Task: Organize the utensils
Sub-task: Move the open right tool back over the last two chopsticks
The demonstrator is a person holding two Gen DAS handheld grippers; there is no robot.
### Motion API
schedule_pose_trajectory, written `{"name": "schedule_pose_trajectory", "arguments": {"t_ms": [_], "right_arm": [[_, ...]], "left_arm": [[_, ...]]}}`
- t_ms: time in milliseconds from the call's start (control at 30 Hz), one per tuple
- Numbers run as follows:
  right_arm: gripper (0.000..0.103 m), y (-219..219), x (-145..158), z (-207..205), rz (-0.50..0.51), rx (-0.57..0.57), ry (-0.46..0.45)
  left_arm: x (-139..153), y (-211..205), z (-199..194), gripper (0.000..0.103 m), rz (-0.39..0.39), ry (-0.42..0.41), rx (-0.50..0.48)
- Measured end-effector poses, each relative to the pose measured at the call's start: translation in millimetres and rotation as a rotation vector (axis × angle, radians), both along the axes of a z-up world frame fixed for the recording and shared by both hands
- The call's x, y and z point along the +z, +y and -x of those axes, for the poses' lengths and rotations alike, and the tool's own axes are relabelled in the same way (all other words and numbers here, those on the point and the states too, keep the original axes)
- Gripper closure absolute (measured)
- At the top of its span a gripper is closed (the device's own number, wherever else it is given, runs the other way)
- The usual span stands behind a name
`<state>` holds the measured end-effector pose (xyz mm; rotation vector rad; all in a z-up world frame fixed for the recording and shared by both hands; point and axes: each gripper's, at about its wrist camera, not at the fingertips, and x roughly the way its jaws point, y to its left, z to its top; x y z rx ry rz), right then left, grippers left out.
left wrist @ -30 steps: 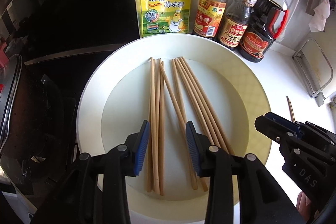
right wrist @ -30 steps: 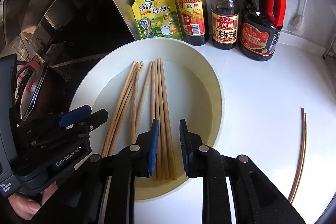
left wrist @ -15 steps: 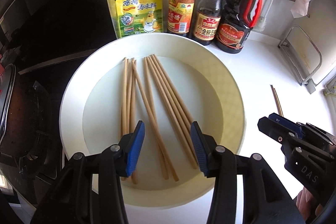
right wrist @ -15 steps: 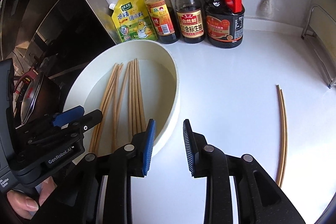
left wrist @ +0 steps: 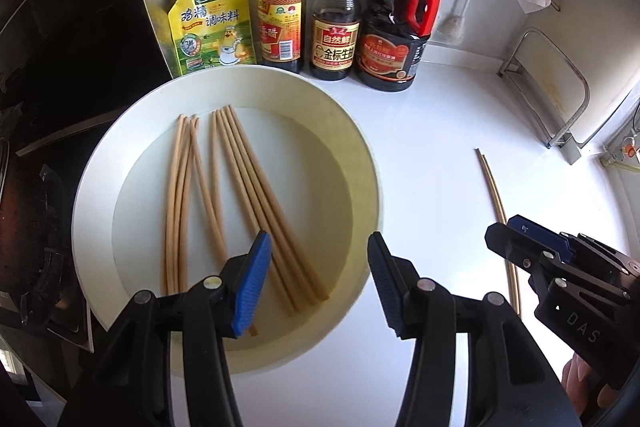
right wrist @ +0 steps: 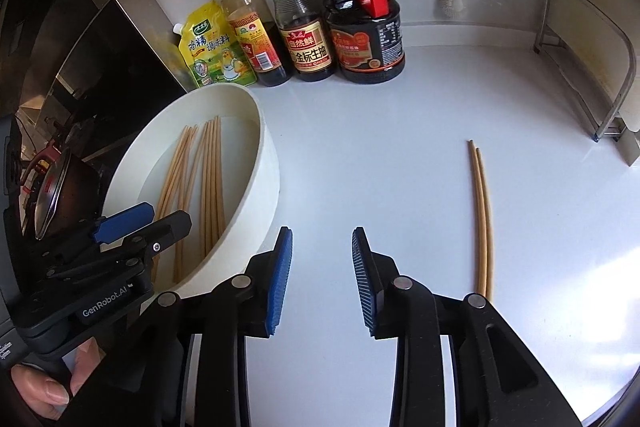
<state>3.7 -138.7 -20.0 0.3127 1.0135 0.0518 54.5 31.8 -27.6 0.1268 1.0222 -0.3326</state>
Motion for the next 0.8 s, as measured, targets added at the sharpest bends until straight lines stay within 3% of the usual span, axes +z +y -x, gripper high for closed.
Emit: {"name": "schedule_pose_trajectory", "arguments": {"t_ms": [800], "right_arm": [[0.066, -85, -16, 32, 0.052, -0.094, 0.032]], "left_arm": [[-5, -72, 29, 0.047, 0.019, 0.022, -0.068]]}}
